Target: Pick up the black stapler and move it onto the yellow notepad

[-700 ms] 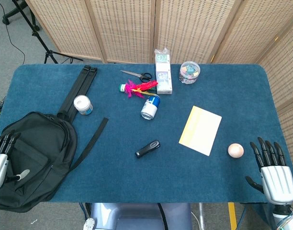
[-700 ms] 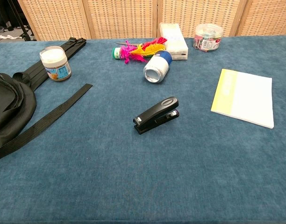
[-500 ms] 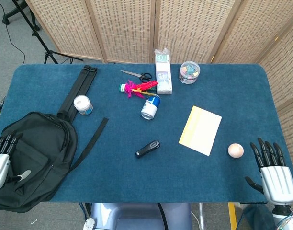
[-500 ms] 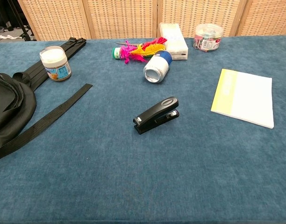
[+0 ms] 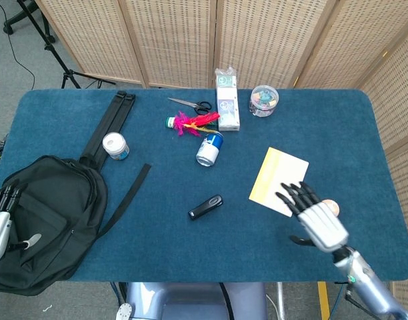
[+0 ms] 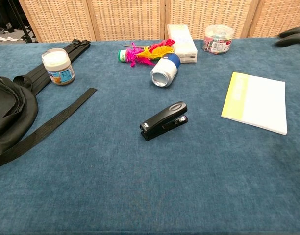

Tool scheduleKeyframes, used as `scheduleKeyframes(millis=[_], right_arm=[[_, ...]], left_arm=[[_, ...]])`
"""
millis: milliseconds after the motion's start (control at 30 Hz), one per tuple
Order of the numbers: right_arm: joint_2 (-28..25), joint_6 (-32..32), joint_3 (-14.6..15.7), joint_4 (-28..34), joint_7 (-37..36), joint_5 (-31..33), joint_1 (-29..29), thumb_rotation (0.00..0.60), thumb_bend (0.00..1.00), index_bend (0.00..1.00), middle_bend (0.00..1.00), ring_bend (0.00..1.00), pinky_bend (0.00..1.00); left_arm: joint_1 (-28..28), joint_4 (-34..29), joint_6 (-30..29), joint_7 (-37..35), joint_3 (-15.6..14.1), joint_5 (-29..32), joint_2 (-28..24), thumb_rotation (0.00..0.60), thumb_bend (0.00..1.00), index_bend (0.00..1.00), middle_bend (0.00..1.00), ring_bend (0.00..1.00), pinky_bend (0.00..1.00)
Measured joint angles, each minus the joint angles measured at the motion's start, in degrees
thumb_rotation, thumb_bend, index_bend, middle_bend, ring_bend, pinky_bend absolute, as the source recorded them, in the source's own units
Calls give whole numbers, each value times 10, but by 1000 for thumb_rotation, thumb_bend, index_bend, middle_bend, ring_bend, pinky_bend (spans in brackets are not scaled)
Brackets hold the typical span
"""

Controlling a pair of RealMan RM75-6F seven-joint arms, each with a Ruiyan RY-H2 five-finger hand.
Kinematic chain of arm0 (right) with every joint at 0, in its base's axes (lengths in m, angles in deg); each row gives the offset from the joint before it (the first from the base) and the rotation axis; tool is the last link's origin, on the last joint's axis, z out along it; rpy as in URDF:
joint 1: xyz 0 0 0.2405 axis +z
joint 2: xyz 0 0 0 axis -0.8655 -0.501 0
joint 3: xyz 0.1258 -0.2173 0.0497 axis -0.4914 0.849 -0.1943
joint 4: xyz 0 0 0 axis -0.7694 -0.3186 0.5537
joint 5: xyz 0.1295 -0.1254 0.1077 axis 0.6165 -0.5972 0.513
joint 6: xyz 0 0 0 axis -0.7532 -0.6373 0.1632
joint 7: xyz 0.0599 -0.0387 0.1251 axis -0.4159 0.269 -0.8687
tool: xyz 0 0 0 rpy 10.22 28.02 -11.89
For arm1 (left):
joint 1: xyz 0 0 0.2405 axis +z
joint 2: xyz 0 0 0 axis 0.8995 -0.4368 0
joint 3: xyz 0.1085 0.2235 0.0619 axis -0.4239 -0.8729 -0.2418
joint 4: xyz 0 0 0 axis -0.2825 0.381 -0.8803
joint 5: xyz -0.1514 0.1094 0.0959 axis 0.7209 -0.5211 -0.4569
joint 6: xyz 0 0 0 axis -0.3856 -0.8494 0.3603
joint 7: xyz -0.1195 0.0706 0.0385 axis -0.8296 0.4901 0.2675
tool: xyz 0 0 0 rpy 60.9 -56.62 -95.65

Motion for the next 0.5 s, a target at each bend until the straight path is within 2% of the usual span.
scheduleKeyframes(millis=[167, 300, 500], right_arm=[[35, 92, -16, -4, 53, 6, 66, 600, 1, 12, 0, 0, 7], [71, 156, -29, -2, 103, 34, 109, 600, 24, 29, 0, 0, 65], [119, 198, -45, -7, 161, 70, 144, 600, 60, 43, 0, 0, 125]], left_arm=[[-4, 1, 10, 6, 7, 19, 4, 600, 0, 0, 0, 0, 7], [-7, 2, 18, 6, 11, 29, 4, 600, 0, 0, 0, 0, 7], [-9, 2, 23, -2, 14, 33, 1, 600, 0, 0, 0, 0, 7]])
